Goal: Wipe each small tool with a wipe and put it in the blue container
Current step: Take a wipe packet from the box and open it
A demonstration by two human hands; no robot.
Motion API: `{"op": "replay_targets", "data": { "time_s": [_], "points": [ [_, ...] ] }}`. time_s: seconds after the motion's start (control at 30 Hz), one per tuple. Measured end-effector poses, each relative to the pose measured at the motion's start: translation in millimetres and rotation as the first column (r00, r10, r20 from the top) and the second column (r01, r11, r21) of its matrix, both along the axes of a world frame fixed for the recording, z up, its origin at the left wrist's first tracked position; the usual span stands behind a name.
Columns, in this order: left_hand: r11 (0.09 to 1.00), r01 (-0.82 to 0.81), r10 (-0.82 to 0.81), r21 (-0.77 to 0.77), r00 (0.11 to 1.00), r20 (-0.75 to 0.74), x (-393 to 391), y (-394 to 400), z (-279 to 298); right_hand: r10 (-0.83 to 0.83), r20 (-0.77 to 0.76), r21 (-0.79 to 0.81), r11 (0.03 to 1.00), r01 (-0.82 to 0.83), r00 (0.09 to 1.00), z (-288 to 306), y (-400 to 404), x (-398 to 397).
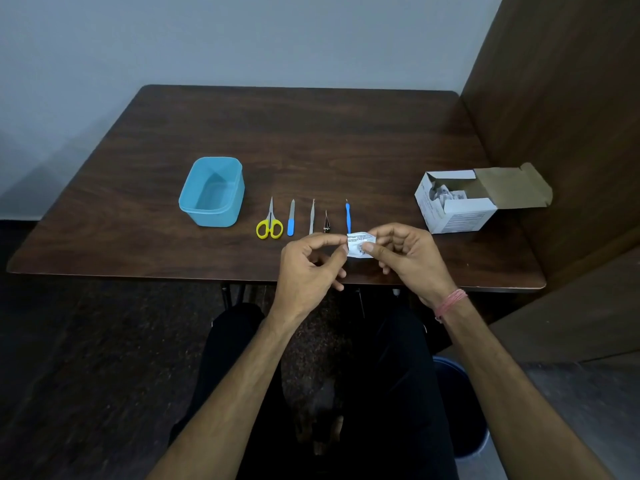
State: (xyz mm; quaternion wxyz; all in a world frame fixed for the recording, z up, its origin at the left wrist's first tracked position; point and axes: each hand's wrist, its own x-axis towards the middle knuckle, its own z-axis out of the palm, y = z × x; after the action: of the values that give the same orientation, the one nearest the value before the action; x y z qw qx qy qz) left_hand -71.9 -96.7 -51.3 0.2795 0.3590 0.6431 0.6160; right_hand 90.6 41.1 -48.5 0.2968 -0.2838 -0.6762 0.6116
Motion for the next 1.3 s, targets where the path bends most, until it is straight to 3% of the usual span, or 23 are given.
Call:
{"op": "replay_targets", "data": {
  "time_s": [0.97, 1.3],
  "points": [
    [0.995, 0.045, -0.04, -0.088, 0.998, 0.053, -1.1, -1.8, 9.9, 0.031, -0.029, -0.005, 1.0, -0.031, 0.999, 2.6, -2.2, 2.0],
    [0.998, 0.044, -0.038, -0.041, 0.991, 0.132, -4.0, -2.8, 10.2, -0.153, -0.114, -0.053, 0.988, 0.148, 0.982, -1.8, -3.4, -1.0]
  ]
}}
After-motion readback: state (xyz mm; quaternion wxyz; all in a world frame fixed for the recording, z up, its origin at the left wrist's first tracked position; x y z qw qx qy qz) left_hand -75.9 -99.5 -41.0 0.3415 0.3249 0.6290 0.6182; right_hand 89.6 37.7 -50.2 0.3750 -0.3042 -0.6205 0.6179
